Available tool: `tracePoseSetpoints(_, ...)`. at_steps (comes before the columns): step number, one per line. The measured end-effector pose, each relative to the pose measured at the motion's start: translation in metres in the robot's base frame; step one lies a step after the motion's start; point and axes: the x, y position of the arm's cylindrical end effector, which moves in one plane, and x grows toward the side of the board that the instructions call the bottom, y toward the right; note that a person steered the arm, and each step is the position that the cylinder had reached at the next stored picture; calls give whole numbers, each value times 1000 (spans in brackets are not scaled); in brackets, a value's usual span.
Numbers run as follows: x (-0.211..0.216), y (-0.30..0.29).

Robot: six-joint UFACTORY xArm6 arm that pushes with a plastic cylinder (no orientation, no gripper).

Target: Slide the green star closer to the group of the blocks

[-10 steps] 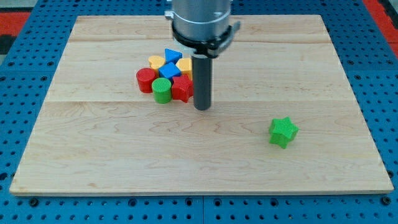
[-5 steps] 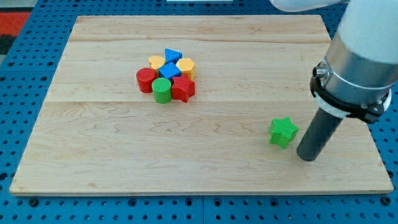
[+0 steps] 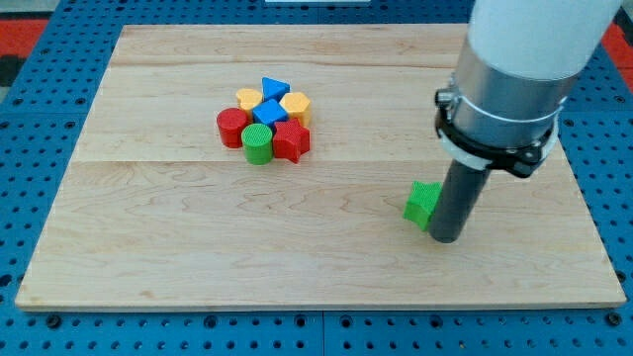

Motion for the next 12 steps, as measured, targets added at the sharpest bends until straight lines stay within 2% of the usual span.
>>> tracePoseSetpoints(1, -7, -14)
tracePoseSetpoints(4, -88, -16)
tracePoseSetpoints(5, -91, 8)
tracePoseSetpoints(6, -91, 62)
tracePoseSetpoints(8, -102, 27)
tracePoseSetpoints(10, -138, -13)
tracePoseSetpoints(12, -140, -48)
